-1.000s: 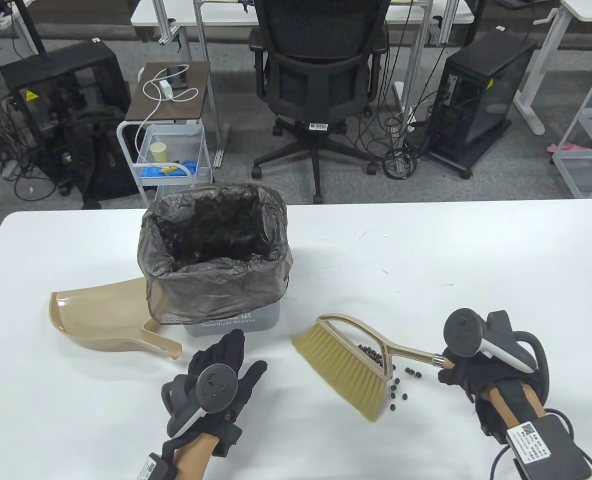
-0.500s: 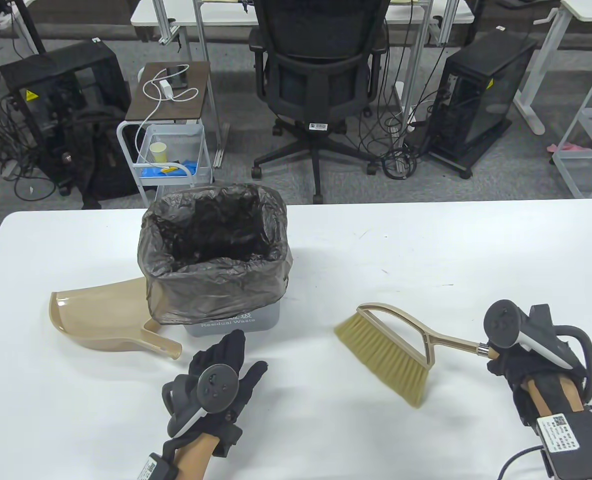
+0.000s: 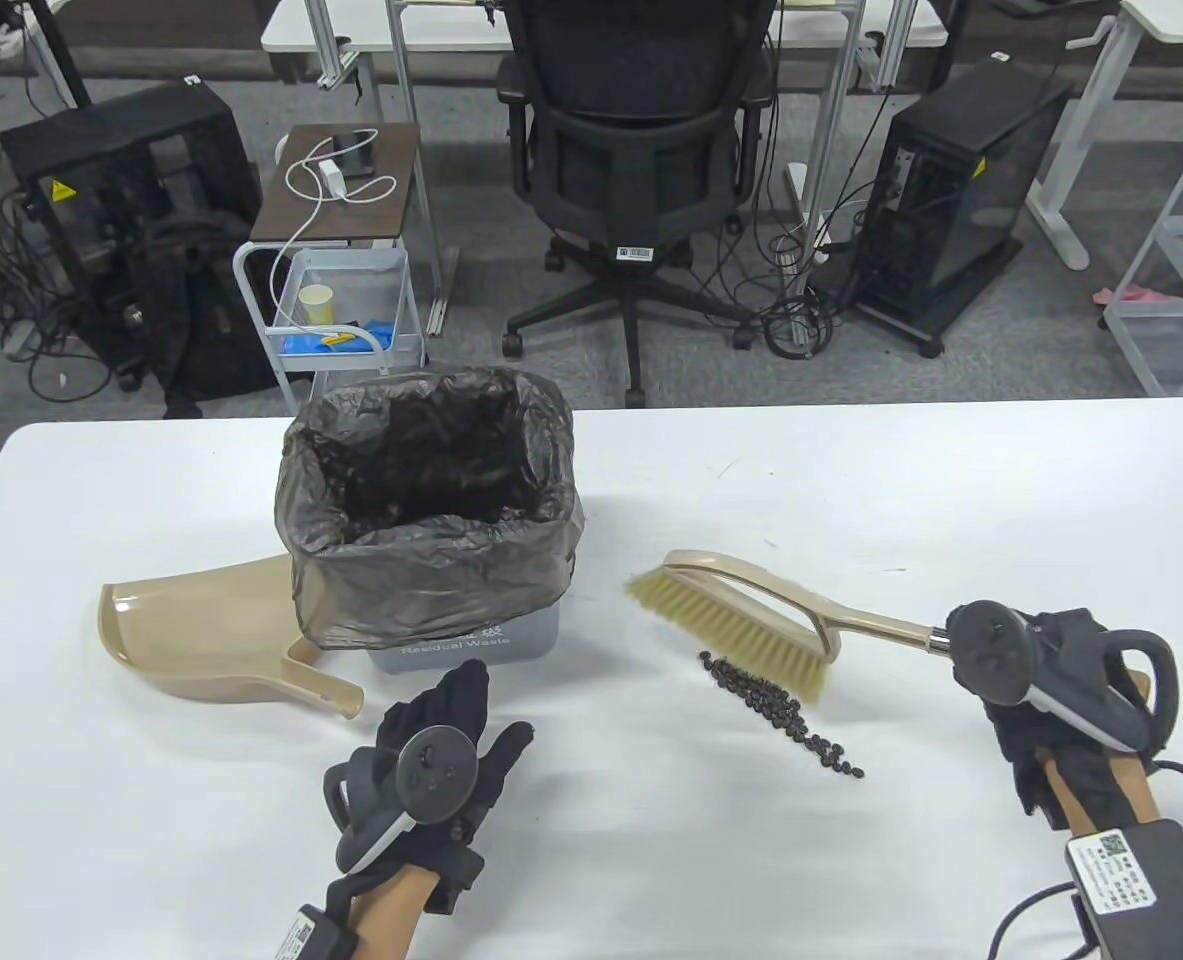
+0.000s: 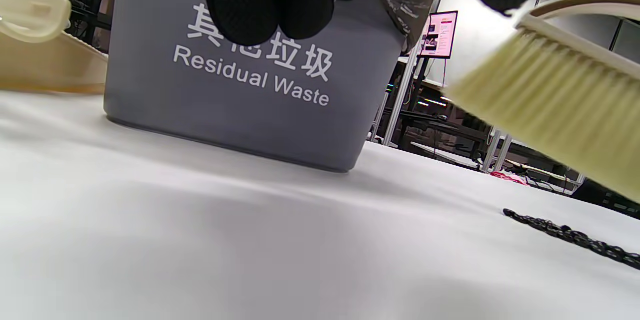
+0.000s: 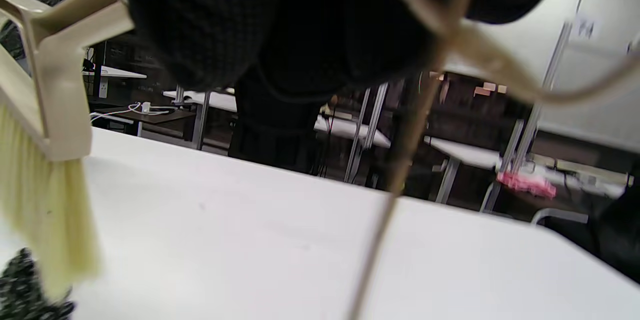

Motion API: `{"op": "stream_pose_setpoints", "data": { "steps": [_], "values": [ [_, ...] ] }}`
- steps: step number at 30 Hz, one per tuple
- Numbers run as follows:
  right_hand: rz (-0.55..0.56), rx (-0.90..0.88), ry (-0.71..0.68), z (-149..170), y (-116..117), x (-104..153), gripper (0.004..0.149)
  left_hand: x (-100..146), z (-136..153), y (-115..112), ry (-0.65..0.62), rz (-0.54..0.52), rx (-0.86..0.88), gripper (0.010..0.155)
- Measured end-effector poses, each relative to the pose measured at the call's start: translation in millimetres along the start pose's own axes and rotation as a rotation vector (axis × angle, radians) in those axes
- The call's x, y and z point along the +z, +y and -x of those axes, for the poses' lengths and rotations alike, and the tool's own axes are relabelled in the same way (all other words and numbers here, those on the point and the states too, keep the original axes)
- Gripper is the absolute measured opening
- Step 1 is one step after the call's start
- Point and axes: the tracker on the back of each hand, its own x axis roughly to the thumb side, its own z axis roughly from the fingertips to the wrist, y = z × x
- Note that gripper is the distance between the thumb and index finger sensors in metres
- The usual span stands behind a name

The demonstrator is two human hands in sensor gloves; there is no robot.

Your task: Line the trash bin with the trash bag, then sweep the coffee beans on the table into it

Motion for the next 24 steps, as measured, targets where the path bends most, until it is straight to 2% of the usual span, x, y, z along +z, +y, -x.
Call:
{"op": "stream_pose_setpoints", "data": {
  "steps": [4, 8, 10, 20, 24],
  "values": [
    [0.099, 0.227, -0.026, -33.4, 12.5, -3.7, 0.056, -0.1, -1.8, -1.0, -0.012, 0.007, -0.003, 0.077],
    [0.109, 0.416, -0.073, -56.5, 33.6, -6.5, 0.055, -0.5, -2.0, -1.2, -0.018, 0.005, 0.000, 0.077],
    [0.087, 0.409, -0.076, -58.1, 40.3, -7.0, 0.053, -0.7, -1.9, -1.3, -0.019, 0.005, 0.000, 0.077],
    [-0.099, 0.238, 0.043, -4.4, 31.1, 1.6, 0.047, -1.2, -0.4, -3.1, -0.014, 0.014, 0.017, 0.077],
    [-0.059, 0.193, 0.063, 12.4, 19.6, 13.7, 0.048, -1.7, 0.9, -5.1, -0.009, 0.026, 0.017, 0.077]
  ]
}}
